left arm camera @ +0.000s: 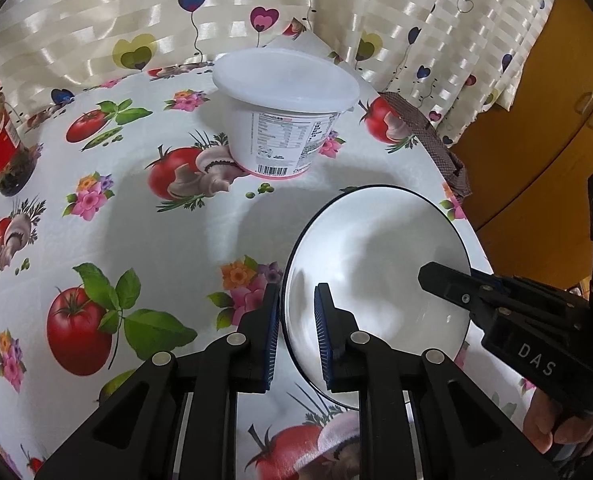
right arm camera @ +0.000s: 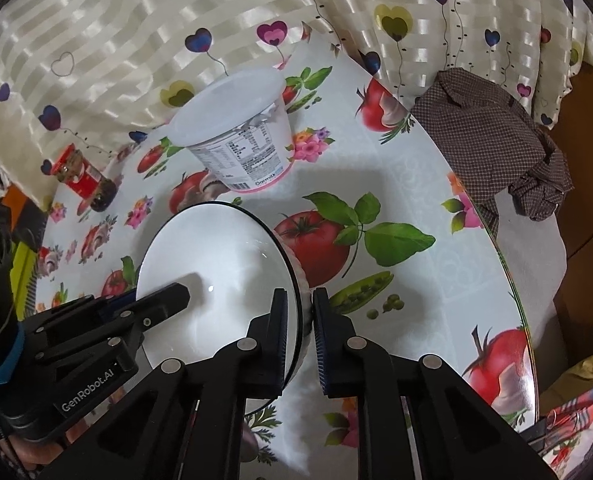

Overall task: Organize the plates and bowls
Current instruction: 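Grasp and lift the white bowl with both grippers toward the floral plate, then lower the held white bowl into the bowl on the floral plate, then grip the floral plate rim with both grippers and lift the stack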

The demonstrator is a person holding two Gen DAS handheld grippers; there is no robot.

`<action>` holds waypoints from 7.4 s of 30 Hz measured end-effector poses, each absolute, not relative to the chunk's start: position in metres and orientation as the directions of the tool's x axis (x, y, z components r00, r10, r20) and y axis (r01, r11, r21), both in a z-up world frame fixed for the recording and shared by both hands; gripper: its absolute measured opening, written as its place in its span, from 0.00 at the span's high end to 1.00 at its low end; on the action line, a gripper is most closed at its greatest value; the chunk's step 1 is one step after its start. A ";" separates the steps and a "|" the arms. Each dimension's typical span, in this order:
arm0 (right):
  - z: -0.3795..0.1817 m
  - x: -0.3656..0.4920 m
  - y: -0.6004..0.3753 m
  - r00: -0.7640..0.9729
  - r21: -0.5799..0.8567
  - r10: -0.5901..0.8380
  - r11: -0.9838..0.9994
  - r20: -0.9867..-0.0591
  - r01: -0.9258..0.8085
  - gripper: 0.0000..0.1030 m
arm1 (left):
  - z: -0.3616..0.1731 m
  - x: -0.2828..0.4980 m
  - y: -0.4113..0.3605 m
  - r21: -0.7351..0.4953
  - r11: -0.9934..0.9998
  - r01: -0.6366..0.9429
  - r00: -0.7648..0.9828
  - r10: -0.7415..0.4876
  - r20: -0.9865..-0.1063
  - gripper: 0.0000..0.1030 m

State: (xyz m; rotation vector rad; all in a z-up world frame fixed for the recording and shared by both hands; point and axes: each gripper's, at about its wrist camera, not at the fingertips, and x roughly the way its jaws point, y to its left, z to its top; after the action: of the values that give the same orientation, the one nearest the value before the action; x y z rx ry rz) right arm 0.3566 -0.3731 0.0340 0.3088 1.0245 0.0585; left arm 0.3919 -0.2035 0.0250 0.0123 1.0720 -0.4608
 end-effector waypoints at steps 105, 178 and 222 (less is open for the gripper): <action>0.071 0.134 -0.312 0.608 0.212 0.121 0.974 -0.784 0.079 0.84 | 0.059 0.190 -0.162 -0.239 0.896 0.375 0.425 -0.395 -0.814 0.78; 0.094 0.130 -0.312 0.784 0.199 0.152 0.979 -0.602 -0.037 0.75 | 0.055 0.189 -0.154 -0.185 0.918 0.352 0.537 -0.360 -0.763 0.77; 0.032 0.098 -0.364 0.658 0.266 0.175 0.963 -0.732 0.039 0.56 | 0.058 0.168 -0.108 -0.249 0.933 0.259 0.575 -0.357 -0.737 0.76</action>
State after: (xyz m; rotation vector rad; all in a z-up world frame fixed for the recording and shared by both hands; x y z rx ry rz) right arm 0.0984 -0.3643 0.0315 0.2695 0.8517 0.0782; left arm 0.1680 -0.1083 0.0577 -0.1186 0.8884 -0.3616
